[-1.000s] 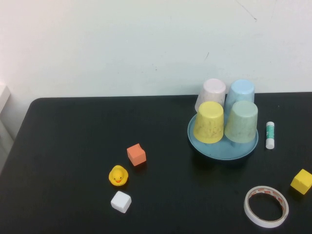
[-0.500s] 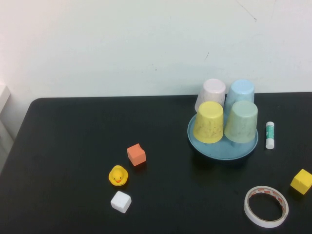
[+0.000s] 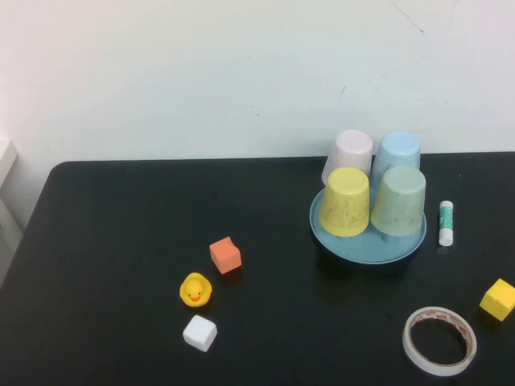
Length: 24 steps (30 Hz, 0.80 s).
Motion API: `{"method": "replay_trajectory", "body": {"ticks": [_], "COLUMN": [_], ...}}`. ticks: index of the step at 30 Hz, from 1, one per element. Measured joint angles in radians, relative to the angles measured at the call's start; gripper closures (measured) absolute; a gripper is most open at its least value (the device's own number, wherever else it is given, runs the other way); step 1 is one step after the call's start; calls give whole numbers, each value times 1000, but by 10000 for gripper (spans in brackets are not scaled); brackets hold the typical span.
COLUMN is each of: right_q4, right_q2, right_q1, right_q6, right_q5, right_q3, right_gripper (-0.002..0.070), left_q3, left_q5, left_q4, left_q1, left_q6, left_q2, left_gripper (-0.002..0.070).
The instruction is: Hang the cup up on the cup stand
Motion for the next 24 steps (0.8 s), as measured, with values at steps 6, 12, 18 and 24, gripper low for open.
{"method": "replay_trajectory", "body": {"ticks": [6,12,18,24], "right_q4": [13,15,-2,-78], "right_q2": [-2,-39,-50,-50], "right_q1": [0,0,0,0], "right_q6": [-4,-6,45,164], "right_q5": [-7,-11,-9,-7], "right_q3": [2,4,4,4], "right_gripper": [678,678,678,678], "left_q3": [0,0,0,0], "left_q5": [0,0,0,0], "left_q4": [-5,0,-5,-5], "left_q1": [0,0,0,0], "left_q6": [2,2,4,2], "left_q2": [0,0,0,0], "left_gripper": [676,676,676,676]}}
